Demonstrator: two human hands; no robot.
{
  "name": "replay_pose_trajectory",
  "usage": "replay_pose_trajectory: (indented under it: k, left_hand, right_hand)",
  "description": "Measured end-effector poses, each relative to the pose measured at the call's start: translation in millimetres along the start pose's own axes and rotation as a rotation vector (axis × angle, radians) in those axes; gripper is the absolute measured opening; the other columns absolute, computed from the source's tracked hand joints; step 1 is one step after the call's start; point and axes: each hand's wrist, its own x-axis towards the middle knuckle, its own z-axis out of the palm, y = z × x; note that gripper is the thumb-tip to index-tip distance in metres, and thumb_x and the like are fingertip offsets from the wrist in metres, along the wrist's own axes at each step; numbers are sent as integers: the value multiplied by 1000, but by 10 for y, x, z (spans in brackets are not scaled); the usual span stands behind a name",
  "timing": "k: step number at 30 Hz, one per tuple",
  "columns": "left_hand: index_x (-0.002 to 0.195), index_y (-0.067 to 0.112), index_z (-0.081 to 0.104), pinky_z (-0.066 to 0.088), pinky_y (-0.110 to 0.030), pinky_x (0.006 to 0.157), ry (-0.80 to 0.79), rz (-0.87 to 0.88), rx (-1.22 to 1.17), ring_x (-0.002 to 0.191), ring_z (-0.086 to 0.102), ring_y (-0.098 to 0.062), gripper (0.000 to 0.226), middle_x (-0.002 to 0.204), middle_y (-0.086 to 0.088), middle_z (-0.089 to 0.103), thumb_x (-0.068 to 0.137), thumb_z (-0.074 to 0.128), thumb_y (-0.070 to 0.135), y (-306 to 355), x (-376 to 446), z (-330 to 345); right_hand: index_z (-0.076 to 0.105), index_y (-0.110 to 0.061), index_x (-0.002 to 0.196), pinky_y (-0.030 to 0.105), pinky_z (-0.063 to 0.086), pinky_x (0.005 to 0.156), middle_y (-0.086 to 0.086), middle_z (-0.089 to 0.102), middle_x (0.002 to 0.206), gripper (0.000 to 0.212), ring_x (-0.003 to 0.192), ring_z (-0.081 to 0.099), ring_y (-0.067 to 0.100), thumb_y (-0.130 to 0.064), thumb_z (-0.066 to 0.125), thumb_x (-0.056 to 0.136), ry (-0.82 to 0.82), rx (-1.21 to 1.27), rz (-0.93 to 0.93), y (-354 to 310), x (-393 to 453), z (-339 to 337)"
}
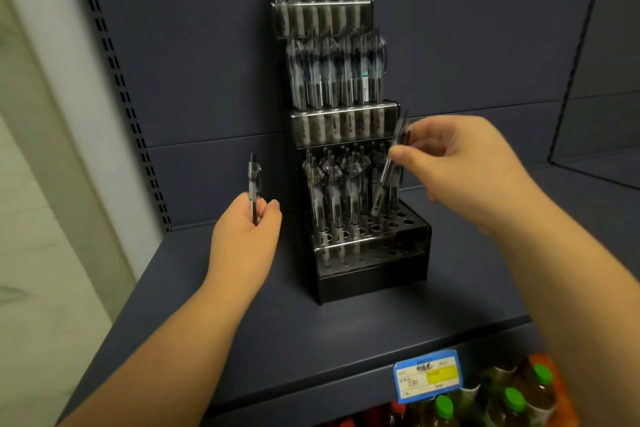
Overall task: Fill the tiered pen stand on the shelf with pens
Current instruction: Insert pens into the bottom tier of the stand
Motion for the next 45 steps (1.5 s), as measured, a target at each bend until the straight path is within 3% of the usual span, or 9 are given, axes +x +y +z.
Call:
replay_pose_trajectory:
  k: [4,10,25,29,32,35,38,41,45]
  left_hand:
    - [71,19,37,37,-41,59,18,-19,9,60,40,-22,34,63,-4,40,97,55,32,-30,32,-9]
    - [70,21,37,36,-42,59,14,-40,16,60,39,-23,34,61,-2,40,96,56,32,-51,42,-8]
    - [69,24,38,35,-42,59,-30,-79,-28,59,36,-21,34,61,-2,39,96,56,35,-22,8,-21]
    - [71,22,38,36,-37,59,-34,-64,-46,58,37,-17,33,61,-1,39,95,58,32,-15,9,-10]
    - [73,17,42,35,-14,51,-17,-5,47,48,37,-3,29,60,4,41,93,64,22,18,-7,0]
    - [74,15,45,36,-10,49,-24,44,77,47,39,-2,28,61,3,44,91,67,17,59,-26,1]
    - [73,16,45,35,-16,50,-55,53,69,48,39,-3,28,60,3,44,91,67,18,114,-55,-23]
    - [74,10,48,37,-31,55,-87,24,13,56,42,-9,22,63,-5,48,88,65,13,163,-80,-34]
    - [78,6,57,49,-23,50,-188,-72,-250,60,58,-14,23,67,-8,58,98,46,7,260,-106,-55]
  right_hand:
    - [66,-32,95,23,44,63,-14,70,84,9,63,59,-3,-38,72,92,-61,-60,10,62,12,73]
    - [64,-33,90,16,40,61,-18,65,83,12,79,58,-5,-43,70,93,-153,-261,-3,31,3,186]
    - [58,-32,93,15,37,58,-19,58,79,12,73,54,-5,-40,66,96,-269,-338,25,-11,-25,259]
    - [68,-29,110,13,36,60,-19,60,85,21,75,55,-4,-43,67,95,-218,-346,48,-6,-90,267]
    - [60,-34,119,10,31,62,-20,52,90,32,79,51,-4,-49,68,91,12,-301,-29,-59,-221,267]
    - [55,-36,111,10,35,65,-19,45,88,25,82,49,-4,-44,67,91,177,-190,-172,-264,-346,355]
    - [65,-33,116,13,43,75,-18,57,90,26,84,54,-1,-43,67,92,63,-171,-201,-451,-367,576]
    - [69,-33,120,27,52,88,-17,67,92,31,94,60,0,-46,66,93,-123,-156,-123,-612,-363,772]
    - [66,-34,122,34,53,88,-14,68,98,30,100,61,7,-46,63,94,-233,-145,-138,-745,-349,932]
